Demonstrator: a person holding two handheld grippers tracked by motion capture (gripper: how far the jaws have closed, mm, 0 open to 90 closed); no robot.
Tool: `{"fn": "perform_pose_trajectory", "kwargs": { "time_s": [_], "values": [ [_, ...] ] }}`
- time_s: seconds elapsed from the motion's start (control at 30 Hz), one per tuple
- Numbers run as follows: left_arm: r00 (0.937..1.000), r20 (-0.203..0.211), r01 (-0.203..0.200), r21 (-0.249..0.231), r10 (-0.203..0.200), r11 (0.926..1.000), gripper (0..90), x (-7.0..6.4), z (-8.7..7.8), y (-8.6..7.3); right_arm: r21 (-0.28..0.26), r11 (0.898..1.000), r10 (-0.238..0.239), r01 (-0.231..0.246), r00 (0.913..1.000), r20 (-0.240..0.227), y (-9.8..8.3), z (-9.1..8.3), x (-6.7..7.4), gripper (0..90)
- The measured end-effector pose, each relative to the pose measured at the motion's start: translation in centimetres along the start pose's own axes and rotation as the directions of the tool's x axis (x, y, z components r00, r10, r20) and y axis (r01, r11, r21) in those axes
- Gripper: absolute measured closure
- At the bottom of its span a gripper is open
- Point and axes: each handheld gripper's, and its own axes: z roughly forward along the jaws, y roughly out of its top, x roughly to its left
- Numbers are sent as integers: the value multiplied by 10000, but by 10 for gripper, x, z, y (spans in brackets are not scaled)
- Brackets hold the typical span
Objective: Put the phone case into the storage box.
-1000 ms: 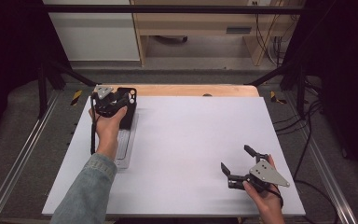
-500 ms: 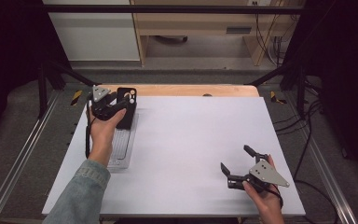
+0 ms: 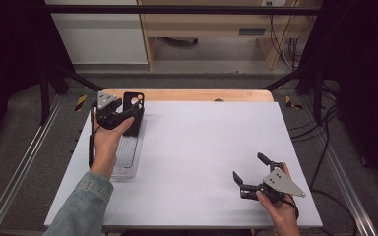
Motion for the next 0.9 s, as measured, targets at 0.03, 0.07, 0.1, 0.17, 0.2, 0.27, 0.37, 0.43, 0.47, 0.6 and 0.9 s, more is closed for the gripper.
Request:
{"fn": "perform_pose_trajectory", "kwargs": {
  "time_s": [0.03, 0.07, 0.1, 0.17, 0.2, 0.27, 0.37, 0.43, 0.47, 0.6, 0.9],
  "values": [
    [10000, 35, -36, 28, 36, 10000, 309, 0, 0, 0, 10, 10000, 4, -4, 10000, 4, 0, 0, 0, 19],
    [10000, 46, -68, 33, 68, 10000, 301, -1, 0, 0, 12, 10000, 8, -8, 10000, -1, 0, 0, 0, 19],
    [10000, 24, -80, 21, 80, 10000, 292, -1, 0, -1, 6, 10000, -6, 6, 10000, -4, 0, 0, 0, 19],
    [10000, 72, -35, 17, 35, 10000, 263, -2, 0, -1, 5, 10000, -1, 1, 10000, 2, 0, 0, 0, 19],
    [9999, 95, -53, 33, 52, 10000, 257, -2, 0, -1, 9, 10000, 3, -3, 10000, 4, 0, 0, 0, 19],
    [9999, 101, -61, 31, 60, 10000, 242, -3, 0, -1, 13, 10000, 3, -3, 10000, 0, 0, 0, 0, 19],
    [9999, 117, -105, -1, 105, 9999, 226, -4, 0, -1, 9, 10000, 0, 0, 10000, 8, 0, 0, 0, 19],
    [9999, 145, -53, -43, 53, 10000, 206, -5, 0, -1, 13, 10000, 9, -9, 10000, 12, 0, 0, 0, 19],
    [9999, 158, -59, -49, 59, 10000, 198, -5, 1, -1, 19, 10000, 9, -9, 10000, 15, 0, 0, 0, 19],
    [9996, 271, -83, -75, 85, 9999, 160, -7, 1, -1, 10, 10000, 14, -14, 10000, 11, 0, 0, 0, 19],
    [9986, 512, -120, -235, 132, 9997, 116, -11, 1, 0, 15, 10000, -4, 4, 10000, 3, 0, 0, 0, 18]
  ]
}}
